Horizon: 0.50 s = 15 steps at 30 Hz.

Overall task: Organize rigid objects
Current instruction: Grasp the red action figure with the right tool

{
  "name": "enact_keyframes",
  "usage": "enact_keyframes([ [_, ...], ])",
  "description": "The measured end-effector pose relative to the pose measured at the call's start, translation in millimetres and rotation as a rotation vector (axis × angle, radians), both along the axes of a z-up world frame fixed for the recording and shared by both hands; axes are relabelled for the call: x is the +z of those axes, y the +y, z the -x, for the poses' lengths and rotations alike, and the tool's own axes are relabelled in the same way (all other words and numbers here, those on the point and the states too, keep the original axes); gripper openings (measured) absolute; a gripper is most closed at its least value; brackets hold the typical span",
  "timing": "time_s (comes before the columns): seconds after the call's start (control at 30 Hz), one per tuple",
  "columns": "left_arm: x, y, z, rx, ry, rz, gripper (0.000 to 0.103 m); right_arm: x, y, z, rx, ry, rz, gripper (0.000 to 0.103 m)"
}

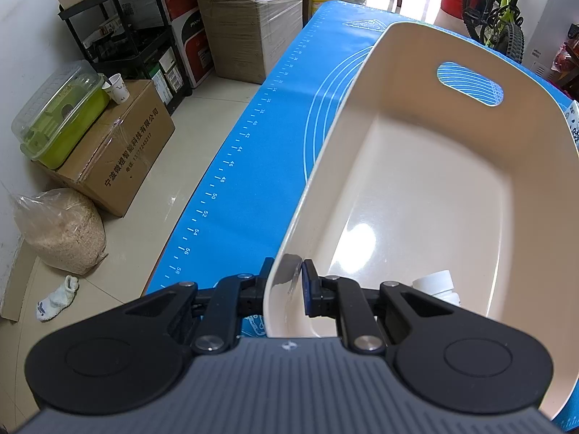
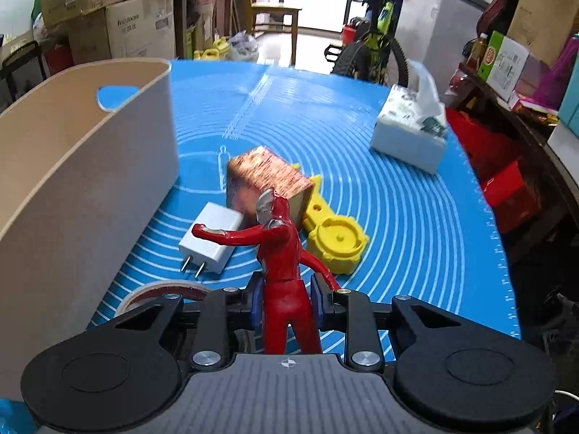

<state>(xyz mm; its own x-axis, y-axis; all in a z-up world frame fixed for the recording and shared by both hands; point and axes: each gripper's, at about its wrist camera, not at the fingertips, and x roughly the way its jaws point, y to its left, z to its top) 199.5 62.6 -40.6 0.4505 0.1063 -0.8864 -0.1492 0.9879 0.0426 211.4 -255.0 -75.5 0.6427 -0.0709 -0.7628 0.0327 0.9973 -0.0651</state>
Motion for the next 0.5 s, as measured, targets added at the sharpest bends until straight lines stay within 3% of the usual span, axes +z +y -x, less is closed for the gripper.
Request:
enact_keyframes([
  [0.5, -0.2, -0.5, 0.0, 0.001, 0.000, -0.001, 0.017, 56.3, 15.1, 22.7, -0.018, -0.199, -0.022, 0.035],
])
